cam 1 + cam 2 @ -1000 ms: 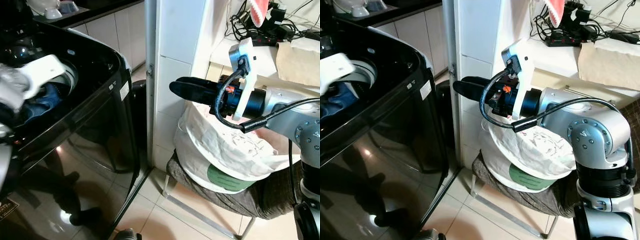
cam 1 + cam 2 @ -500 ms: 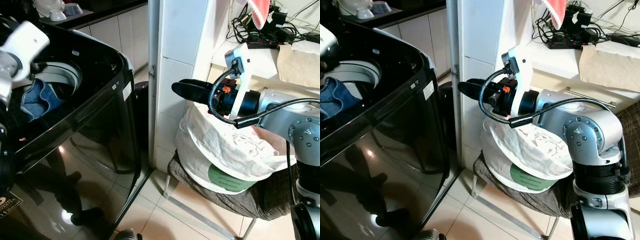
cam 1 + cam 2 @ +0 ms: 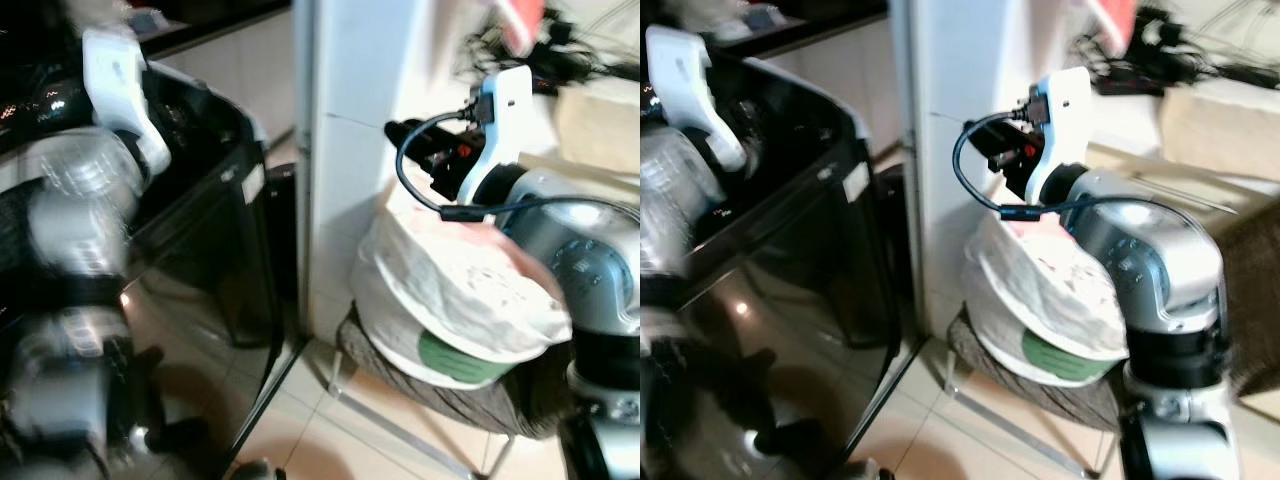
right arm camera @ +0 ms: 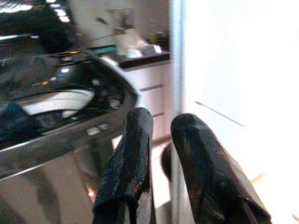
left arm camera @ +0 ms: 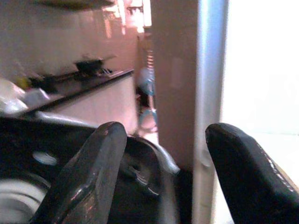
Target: Clothes washing
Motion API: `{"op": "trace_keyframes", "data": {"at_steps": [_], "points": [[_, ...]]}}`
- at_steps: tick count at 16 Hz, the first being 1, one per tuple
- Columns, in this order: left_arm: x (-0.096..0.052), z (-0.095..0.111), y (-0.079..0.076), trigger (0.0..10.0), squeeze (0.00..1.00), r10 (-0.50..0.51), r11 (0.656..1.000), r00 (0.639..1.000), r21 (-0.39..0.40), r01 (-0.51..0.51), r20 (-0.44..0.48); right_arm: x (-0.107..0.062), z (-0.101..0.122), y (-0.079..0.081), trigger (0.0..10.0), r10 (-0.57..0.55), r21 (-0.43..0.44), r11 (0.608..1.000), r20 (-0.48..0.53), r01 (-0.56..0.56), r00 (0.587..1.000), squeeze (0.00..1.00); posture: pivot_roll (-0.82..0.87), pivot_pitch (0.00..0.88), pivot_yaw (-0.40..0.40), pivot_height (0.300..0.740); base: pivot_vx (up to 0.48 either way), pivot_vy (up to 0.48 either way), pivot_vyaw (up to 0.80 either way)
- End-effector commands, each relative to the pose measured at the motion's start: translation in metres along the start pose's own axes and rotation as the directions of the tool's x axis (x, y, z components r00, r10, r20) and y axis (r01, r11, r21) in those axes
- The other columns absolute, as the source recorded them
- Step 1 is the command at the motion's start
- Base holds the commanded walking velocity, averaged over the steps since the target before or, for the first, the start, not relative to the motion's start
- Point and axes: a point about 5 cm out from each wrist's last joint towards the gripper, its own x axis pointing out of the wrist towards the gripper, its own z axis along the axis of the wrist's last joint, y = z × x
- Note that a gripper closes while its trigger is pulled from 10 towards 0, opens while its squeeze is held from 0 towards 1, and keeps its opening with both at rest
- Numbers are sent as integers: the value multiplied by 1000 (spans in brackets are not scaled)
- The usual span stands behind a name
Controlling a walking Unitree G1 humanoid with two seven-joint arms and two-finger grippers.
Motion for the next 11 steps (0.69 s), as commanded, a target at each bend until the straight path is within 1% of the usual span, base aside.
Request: {"op": "trace_keyframes", "data": {"at_steps": [1, 2, 3, 4, 5, 6, 7, 8, 9, 10, 11], "points": [[-6, 3, 5, 10000, 0, 82, 995, 997, 56, -83, 13, -4, 4, -1, 10000, -28, -1, 1000, 35, 28, 999, 0, -15, 0, 23, 740, 0, 0, 0], [-5, 0, 6, 10000, 0, 102, 993, 995, 58, -101, -21, -5, 4, -1, 10000, -23, 8, 1000, 38, 22, 999, 0, -15, 0, 24, 740, 0, 0, 0], [-2, 7, 6, 10000, 0, 90, 995, 996, 47, -89, -19, -5, 4, 1, 10000, -5, 2, 1000, 34, 5, 999, 0, -16, 0, 29, 740, 0, 0, 0], [0, 13, 2, 10000, 0, 59, 997, 998, 57, -59, -1, -4, 3, 3, 10000, 9, -13, 1000, 26, -9, 1000, 0, -23, 0, 38, 740, 0, 0, 0], [-1, 14, 1, 10000, 0, 84, 991, 996, 105, -85, 13, -5, 2, 5, 10000, 14, -23, 1000, 25, -14, 1000, 0, -29, 0, 41, 740, 0, 0, 0], [-3, 14, 2, 10000, 0, 110, 985, 994, 133, -112, 22, -5, 1, 6, 10000, 14, -27, 1000, 29, -13, 1000, 0, -29, 0, 41, 740, 0, 0, 0], [-2, 7, 18, 10000, 0, 207, 948, 977, 258, -189, -43, -5, -2, 7, 10000, 13, -30, 999, 24, -12, 1000, 0, -30, 0, 37, 740, 0, 0, 0], [-1, 4, 24, 10000, 0, 231, 929, 969, 315, -194, -83, -5, -3, 8, 10000, 12, -29, 1000, 20, -11, 1000, 0, -30, 0, 37, 740, 0, 0, 0], [2, 1, 39, 10000, 0, 257, 900, 950, 401, -169, -176, -6, -5, 9, 10000, 20, -34, 999, 4, -20, 1000, 0, -30, 0, 37, 740, 0, 0, 0], [4, 1, 45, 10000, 0, 265, 899, 941, 407, -161, -213, -6, -5, 9, 10000, 25, -36, 999, -4, -25, 1000, 0, -30, 0, 37, 740, 0, 0, 0], [5, -6, 58, 10000, 0, 288, 875, 902, 472, -111, -322, -6, -7, 10, 10000, 38, -43, 998, -20, -38, 999, 0, -28, 0, 38, 740, 0, 0, 0]]}}
